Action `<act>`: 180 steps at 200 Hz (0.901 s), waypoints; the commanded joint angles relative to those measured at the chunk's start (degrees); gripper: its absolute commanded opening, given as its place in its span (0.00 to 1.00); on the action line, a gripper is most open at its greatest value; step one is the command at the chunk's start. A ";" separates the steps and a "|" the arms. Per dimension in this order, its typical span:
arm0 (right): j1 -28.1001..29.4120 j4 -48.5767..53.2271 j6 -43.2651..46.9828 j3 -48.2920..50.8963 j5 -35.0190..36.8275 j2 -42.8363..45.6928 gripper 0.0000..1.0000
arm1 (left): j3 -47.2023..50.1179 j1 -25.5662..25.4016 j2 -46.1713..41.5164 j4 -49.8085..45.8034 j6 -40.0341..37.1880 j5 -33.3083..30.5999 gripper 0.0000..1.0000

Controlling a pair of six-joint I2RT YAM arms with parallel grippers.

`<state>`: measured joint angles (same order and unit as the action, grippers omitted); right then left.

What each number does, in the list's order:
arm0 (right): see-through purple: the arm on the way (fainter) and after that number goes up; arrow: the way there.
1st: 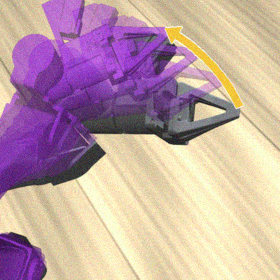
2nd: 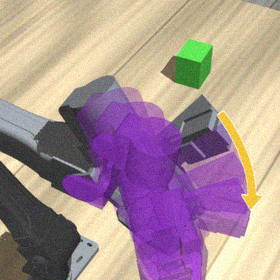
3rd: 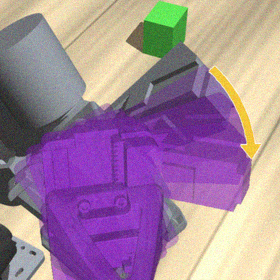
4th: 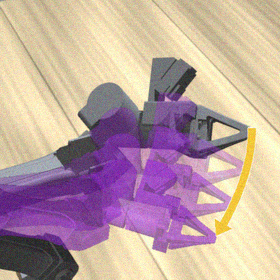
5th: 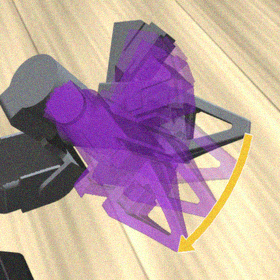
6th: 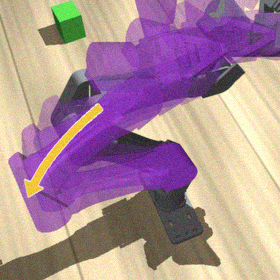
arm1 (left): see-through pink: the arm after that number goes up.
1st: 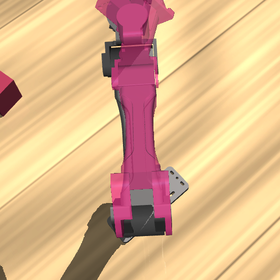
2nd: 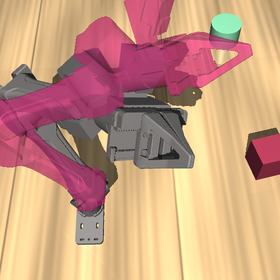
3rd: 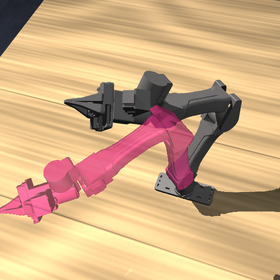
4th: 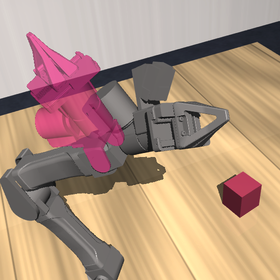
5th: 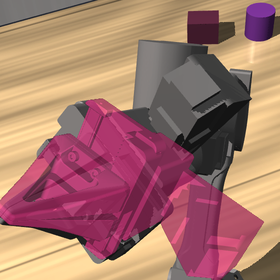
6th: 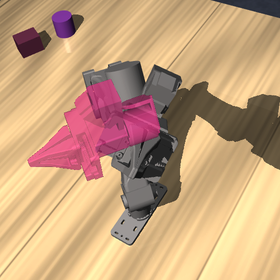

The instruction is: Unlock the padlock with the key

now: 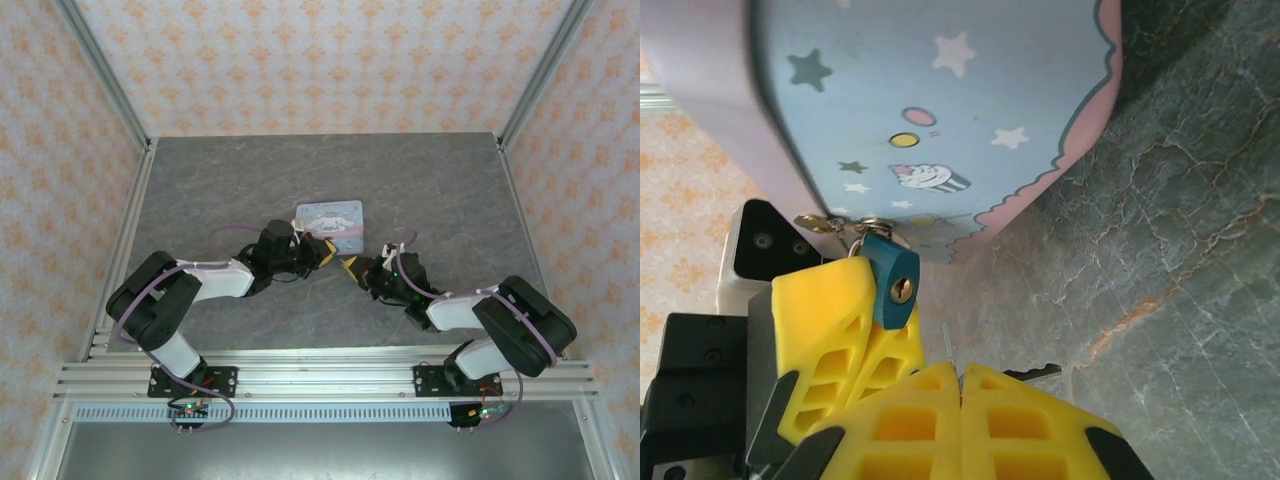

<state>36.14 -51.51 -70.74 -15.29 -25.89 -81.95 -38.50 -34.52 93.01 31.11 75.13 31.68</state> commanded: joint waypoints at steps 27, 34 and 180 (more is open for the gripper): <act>0.25 -7.39 -3.04 -2.17 0.60 -2.63 0.00 | -0.04 -0.21 -2.67 3.85 -0.35 1.57 0.00; 0.25 -7.38 -3.08 -2.25 0.73 -2.53 0.00 | 0.04 -0.20 -2.66 3.80 -0.34 1.46 0.00; 0.26 -7.07 -3.43 -3.52 2.01 -3.47 0.00 | 0.27 -0.37 -2.67 4.75 -0.01 1.80 0.00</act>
<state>36.12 -55.57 -73.49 -16.95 -25.23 -84.18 -38.50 -34.52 92.71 31.53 75.13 32.18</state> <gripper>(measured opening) 0.045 0.046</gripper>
